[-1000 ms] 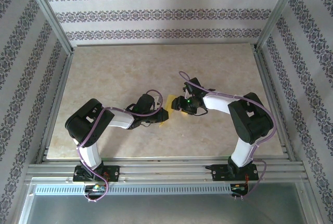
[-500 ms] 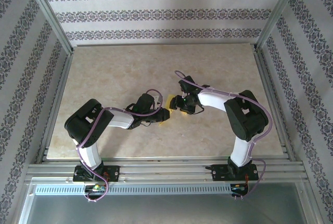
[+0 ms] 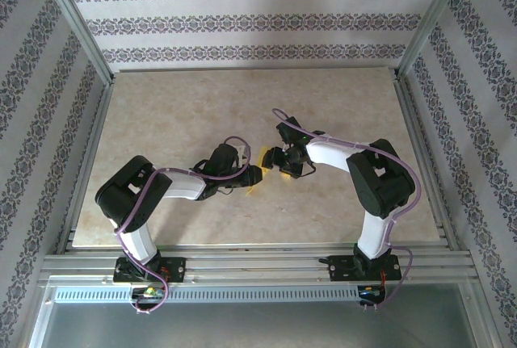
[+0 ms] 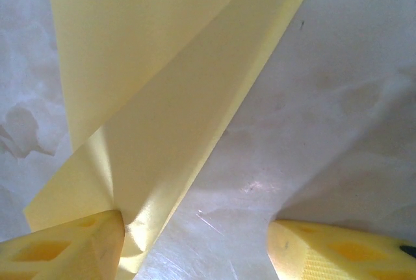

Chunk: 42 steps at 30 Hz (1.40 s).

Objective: Fold a paper plane with a square sheet of paper (pick it up from the middle)
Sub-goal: Fold the wing for the fifth time at the center of the table.

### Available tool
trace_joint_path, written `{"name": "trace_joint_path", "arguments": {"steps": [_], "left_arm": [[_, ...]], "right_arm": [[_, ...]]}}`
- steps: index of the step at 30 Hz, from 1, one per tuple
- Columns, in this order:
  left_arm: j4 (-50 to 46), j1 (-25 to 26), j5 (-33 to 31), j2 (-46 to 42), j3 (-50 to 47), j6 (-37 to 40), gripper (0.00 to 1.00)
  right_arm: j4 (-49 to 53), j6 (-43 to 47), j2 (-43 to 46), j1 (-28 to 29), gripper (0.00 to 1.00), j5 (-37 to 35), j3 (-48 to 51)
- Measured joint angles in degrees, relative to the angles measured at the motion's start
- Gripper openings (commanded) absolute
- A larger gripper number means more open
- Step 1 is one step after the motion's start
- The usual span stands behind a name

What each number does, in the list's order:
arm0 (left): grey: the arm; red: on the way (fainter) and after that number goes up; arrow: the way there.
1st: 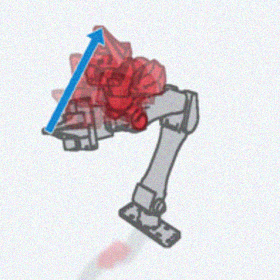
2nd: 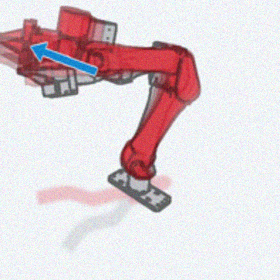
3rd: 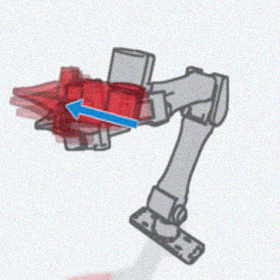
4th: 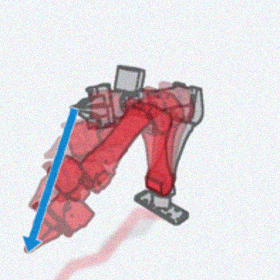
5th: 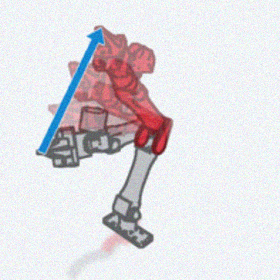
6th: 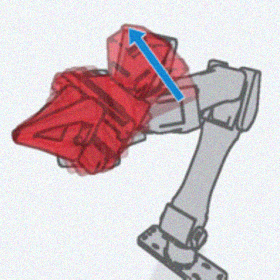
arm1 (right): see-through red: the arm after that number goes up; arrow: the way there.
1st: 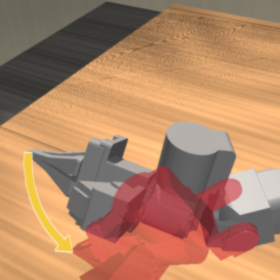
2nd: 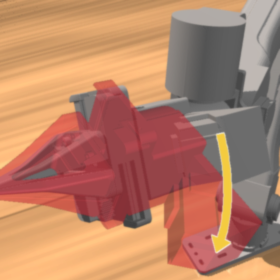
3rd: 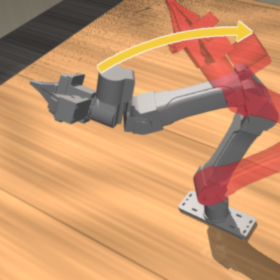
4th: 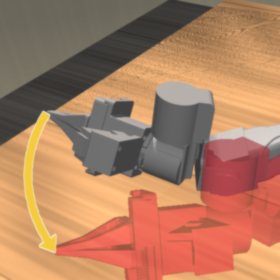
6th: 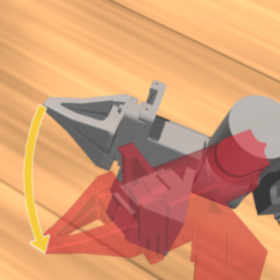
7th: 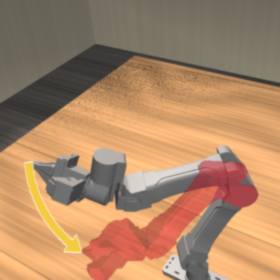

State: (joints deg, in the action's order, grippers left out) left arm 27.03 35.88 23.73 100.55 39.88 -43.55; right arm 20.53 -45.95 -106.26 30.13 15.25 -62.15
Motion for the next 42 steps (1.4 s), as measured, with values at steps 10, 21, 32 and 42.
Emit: {"name": "trace_joint_path", "arguments": {"steps": [10,21,32,42], "left_arm": [[-4.1,0.0,-0.3,0.1,0.2,1.3,0.24],[-6.4,0.0,-1.4,0.3,1.0,1.7,0.17],[-7.9,0.0,-1.7,0.6,1.9,1.2,0.17],[-10.0,0.0,-1.4,0.5,3.4,1.6,0.29]], "right_arm": [[-0.2,-0.8,0.0,0.0,0.72,0.0,0.0],[-0.2,-0.9,-0.2,-0.2,0.72,0.2,0.0],[0.1,-0.9,-0.7,-0.4,0.72,0.7,-0.2],[3.0,-1.4,-2.5,-0.7,0.74,0.6,-2.3]]}}
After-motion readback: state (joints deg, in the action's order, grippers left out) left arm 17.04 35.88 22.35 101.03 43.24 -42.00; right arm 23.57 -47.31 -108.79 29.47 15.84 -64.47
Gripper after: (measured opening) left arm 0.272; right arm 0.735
